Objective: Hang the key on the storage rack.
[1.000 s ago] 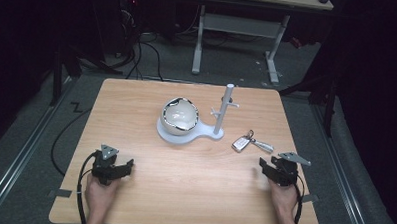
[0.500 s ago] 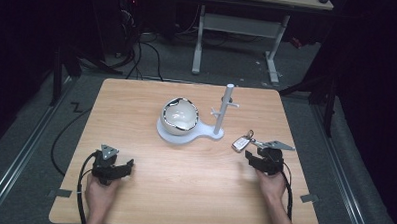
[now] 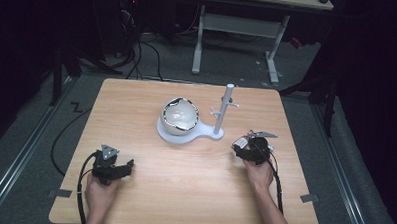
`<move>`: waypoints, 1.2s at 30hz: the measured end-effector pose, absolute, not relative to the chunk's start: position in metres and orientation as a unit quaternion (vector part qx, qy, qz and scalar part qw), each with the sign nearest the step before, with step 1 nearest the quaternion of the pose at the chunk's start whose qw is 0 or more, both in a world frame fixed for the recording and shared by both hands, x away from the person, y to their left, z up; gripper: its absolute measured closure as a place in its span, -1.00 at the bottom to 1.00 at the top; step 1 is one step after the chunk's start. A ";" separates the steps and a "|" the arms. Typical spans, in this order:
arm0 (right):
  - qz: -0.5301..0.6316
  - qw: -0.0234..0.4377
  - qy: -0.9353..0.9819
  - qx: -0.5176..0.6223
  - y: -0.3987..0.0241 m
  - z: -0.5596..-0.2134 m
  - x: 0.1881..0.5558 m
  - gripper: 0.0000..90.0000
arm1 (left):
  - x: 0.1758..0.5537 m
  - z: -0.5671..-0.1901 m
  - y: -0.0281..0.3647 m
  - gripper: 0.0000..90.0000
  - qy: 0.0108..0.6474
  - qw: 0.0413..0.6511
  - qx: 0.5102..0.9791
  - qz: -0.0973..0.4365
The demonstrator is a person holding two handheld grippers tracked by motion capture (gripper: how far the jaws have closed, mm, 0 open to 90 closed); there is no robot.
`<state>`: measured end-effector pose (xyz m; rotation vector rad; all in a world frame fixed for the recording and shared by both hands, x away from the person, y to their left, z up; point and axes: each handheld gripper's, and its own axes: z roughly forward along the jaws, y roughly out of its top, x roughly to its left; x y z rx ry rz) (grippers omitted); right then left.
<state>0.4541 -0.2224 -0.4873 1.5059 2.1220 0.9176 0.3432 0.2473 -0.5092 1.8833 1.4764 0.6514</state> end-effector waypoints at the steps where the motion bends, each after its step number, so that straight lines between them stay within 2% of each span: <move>1: 0.324 0.188 0.756 0.536 -0.221 -0.488 0.456 -0.30 | 0.343 -0.509 0.247 -0.46 0.563 0.325 0.718 0.248; 15: 0.298 0.209 0.753 0.548 -0.209 -0.498 0.473 -0.60 | 0.343 -0.509 0.247 -0.46 0.563 0.325 0.718 0.248; 18: 0.286 0.216 0.756 0.547 -0.205 -0.498 0.477 -0.60 | 0.343 -0.509 0.247 -0.46 0.563 0.325 0.718 0.248; 21: 0.283 0.219 0.757 0.548 -0.204 -0.497 0.478 -0.59 | 0.343 -0.509 0.247 -0.46 0.563 0.325 0.718 0.248; 25: 0.278 0.224 0.757 0.547 -0.210 -0.496 0.475 -0.43 | 0.343 -0.509 0.247 -0.46 0.563 0.325 0.718 0.248; 36: 0.285 0.226 0.753 0.549 -0.237 -0.495 0.463 -0.23 | 0.343 -0.509 0.247 -0.46 0.563 0.325 0.718 0.248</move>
